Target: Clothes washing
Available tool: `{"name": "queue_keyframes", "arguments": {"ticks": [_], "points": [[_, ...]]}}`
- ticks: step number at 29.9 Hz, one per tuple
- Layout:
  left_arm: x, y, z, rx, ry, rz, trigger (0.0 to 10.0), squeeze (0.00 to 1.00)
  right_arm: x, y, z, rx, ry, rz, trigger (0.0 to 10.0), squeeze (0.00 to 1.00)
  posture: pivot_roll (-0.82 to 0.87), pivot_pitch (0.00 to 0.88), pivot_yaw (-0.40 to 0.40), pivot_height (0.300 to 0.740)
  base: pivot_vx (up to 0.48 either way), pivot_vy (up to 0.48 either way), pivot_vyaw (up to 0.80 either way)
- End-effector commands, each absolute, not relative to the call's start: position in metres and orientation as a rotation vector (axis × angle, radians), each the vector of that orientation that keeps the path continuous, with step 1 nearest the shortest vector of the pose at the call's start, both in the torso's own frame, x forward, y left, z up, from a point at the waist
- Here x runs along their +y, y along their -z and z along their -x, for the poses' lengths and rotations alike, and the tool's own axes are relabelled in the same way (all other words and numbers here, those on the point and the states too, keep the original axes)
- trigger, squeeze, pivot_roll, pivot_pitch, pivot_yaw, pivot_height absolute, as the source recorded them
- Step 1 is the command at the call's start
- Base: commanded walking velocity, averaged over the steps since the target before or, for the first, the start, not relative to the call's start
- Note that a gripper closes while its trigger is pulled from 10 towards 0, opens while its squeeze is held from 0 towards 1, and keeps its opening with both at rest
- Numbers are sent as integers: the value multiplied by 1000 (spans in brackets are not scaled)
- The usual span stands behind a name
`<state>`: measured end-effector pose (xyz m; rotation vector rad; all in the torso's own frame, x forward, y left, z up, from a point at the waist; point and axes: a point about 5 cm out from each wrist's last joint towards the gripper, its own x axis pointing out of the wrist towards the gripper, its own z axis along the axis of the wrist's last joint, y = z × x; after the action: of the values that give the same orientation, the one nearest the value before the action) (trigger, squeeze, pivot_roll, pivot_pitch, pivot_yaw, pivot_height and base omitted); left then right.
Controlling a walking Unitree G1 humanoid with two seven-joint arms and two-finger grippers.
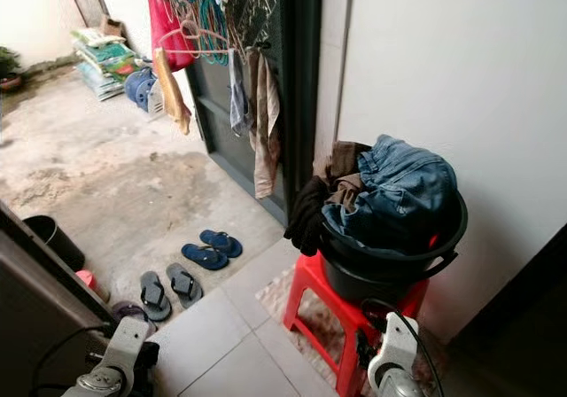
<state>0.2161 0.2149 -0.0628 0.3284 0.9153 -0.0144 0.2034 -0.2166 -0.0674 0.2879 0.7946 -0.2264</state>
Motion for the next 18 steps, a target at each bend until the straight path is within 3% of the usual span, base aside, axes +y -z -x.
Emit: {"name": "queue_keyframes", "arguments": {"ticks": [1, 18], "points": [[220, 61, -217, 920, -3, -329, 10000, 0, -210, 65, -210, 780, 211, -301, 10000, 0, 35, 19, 0, 732, 0, 0, 800], [221, 63, -213, 932, -10, -326, 10000, 0, -210, 65, -210, 783, 207, -300, 10000, 0, 35, 19, 0, 732, 0, 0, 800]]}}
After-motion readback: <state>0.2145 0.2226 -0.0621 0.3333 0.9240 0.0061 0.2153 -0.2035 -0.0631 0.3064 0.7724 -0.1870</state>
